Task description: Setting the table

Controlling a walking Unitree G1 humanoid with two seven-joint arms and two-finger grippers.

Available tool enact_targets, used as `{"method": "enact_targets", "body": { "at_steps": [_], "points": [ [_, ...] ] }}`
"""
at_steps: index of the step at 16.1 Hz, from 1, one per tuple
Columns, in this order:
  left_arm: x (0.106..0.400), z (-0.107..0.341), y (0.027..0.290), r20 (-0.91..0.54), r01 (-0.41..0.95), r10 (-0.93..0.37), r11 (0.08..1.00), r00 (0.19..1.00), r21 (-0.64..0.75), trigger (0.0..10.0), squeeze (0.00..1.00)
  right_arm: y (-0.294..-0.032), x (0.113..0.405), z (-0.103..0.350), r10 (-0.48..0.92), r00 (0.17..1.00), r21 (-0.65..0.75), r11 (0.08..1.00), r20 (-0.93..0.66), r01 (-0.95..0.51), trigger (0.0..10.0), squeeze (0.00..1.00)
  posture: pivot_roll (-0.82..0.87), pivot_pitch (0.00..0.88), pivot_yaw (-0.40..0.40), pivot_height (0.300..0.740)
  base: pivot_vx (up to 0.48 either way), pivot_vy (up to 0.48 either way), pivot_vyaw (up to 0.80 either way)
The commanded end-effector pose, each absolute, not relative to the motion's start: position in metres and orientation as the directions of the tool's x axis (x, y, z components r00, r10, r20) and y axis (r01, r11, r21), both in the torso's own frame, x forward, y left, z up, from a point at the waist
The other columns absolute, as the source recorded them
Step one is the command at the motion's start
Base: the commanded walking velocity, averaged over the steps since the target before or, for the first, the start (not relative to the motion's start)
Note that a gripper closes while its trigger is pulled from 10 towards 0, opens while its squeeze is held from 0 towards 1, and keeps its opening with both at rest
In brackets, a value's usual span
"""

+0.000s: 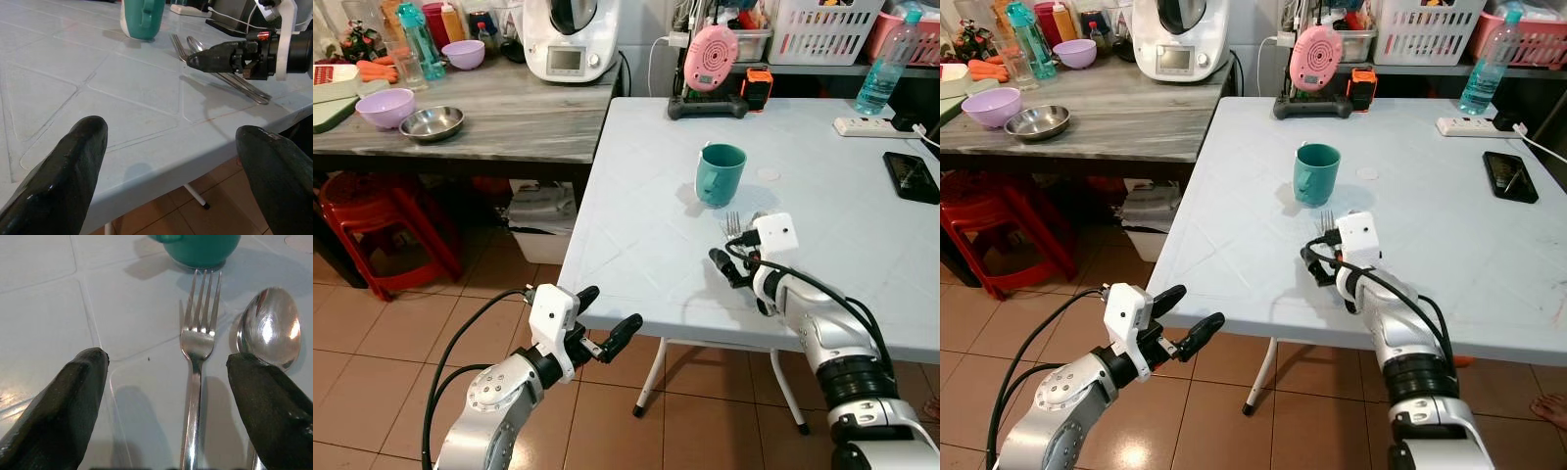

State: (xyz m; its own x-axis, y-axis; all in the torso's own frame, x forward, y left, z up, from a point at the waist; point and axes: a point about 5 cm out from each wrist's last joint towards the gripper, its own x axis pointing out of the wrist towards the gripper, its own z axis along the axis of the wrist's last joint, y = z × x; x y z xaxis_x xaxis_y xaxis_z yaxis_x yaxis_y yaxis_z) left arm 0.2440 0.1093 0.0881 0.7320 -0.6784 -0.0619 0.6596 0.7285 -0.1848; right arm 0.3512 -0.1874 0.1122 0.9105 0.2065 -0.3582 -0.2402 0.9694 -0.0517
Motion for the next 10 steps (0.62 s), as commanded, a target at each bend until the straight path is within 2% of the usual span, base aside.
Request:
{"method": "enact_targets", "body": {
  "at_steps": [1, 3, 4, 5, 10],
  "points": [
    [0.246, 0.090, 0.111, -0.065, 0.658, -0.676, 0.732, 0.734, -0.173, 10.0, 0.00, -0.185, 0.355, 0.120, 0.206, 0.917, -0.048, 0.970, -0.341, -0.236, 10.0, 0.00, -0.04, 0.042, 0.036, 0.740, 0.000, 0.000, 0.00],
    [0.245, 0.091, 0.110, -0.066, 0.659, -0.676, 0.732, 0.734, -0.172, 10.0, 0.00, -0.185, 0.351, 0.109, 0.194, 0.907, -0.045, 0.973, -0.374, -0.227, 10.0, 0.00, -0.04, 0.043, 0.034, 0.740, 0.000, 0.000, 0.00],
    [0.245, 0.091, 0.110, -0.066, 0.658, -0.675, 0.733, 0.735, -0.171, 10.0, 0.00, -0.185, 0.349, 0.106, 0.196, 0.903, -0.041, 0.973, -0.381, -0.228, 8.8, 0.00, -0.03, 0.043, 0.033, 0.740, 0.000, 0.000, 0.00],
    [0.244, 0.091, 0.111, -0.066, 0.657, -0.674, 0.734, 0.736, -0.171, 10.0, 0.00, -0.186, 0.348, 0.101, 0.194, 0.900, -0.036, 0.974, -0.390, -0.225, 0.0, 0.00, -0.03, 0.043, 0.034, 0.740, 0.000, 0.000, 0.00],
    [0.245, 0.091, 0.110, -0.068, 0.663, -0.679, 0.730, 0.731, -0.167, 10.0, 0.00, -0.194, 0.344, 0.087, 0.152, 0.888, -0.045, 0.981, -0.433, -0.190, 0.0, 0.00, -0.03, 0.049, 0.037, 0.740, 0.000, 0.000, 0.00]
  ]
}}
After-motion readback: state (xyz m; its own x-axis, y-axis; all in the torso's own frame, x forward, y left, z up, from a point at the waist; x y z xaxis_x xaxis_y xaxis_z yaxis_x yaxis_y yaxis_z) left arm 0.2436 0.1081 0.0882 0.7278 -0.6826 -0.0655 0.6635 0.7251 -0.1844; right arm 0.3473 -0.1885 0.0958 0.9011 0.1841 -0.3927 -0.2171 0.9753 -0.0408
